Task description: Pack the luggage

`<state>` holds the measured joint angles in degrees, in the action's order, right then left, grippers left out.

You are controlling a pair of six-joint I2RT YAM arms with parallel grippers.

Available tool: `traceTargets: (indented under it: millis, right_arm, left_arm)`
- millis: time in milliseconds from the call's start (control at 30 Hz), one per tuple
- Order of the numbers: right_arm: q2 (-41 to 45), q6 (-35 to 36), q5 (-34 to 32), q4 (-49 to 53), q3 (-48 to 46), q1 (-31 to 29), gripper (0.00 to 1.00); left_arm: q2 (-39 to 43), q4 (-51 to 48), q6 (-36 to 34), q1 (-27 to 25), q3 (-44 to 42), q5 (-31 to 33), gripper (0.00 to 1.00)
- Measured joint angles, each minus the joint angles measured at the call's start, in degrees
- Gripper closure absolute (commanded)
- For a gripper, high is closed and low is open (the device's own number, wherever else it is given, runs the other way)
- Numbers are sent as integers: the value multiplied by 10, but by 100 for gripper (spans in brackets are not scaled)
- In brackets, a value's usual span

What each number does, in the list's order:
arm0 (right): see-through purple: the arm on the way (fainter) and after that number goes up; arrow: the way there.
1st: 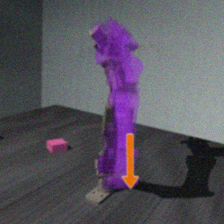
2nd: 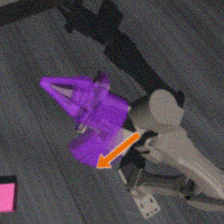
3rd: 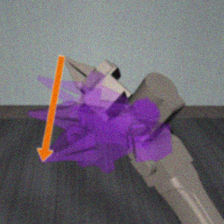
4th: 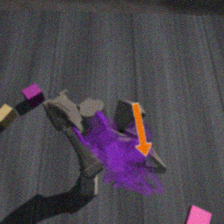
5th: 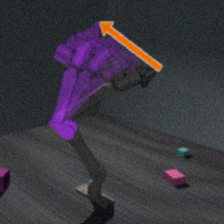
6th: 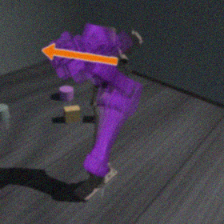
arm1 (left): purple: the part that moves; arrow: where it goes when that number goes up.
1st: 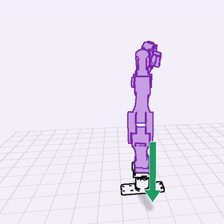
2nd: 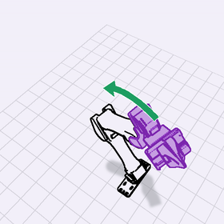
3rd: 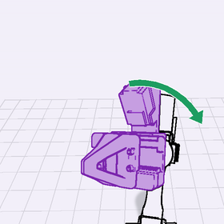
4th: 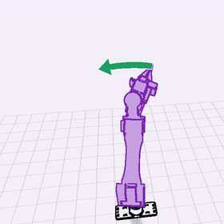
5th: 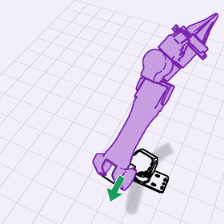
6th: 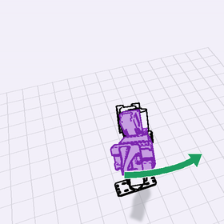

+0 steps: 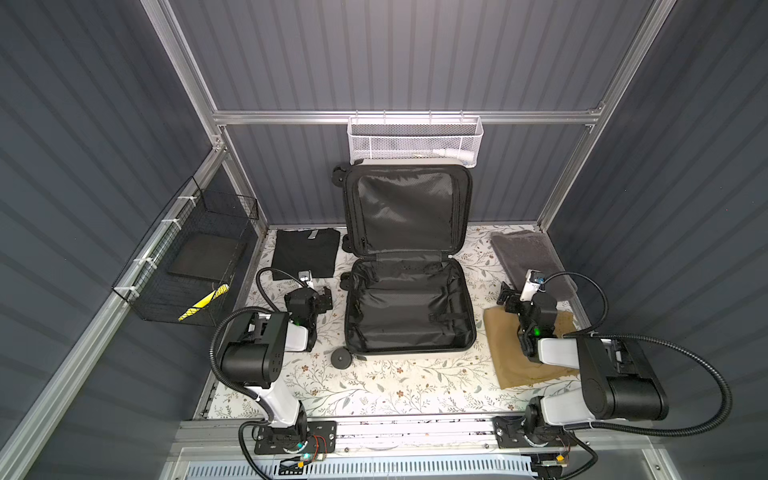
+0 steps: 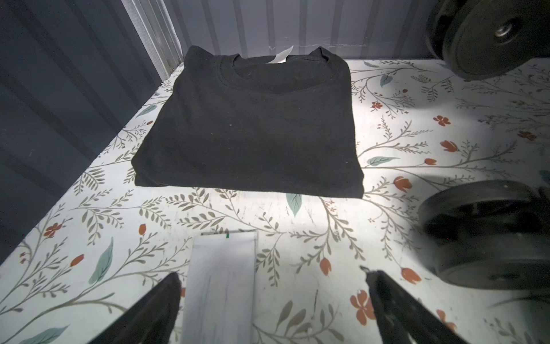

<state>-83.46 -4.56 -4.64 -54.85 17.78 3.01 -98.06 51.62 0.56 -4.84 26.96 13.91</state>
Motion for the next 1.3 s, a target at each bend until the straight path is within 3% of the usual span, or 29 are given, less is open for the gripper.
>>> traceTargets:
  millis: [1300]
  right_arm:
    - [0, 1, 19, 0, 0, 8, 1]
  left_arm:
    - [0, -3, 0, 2, 0, -5, 0]
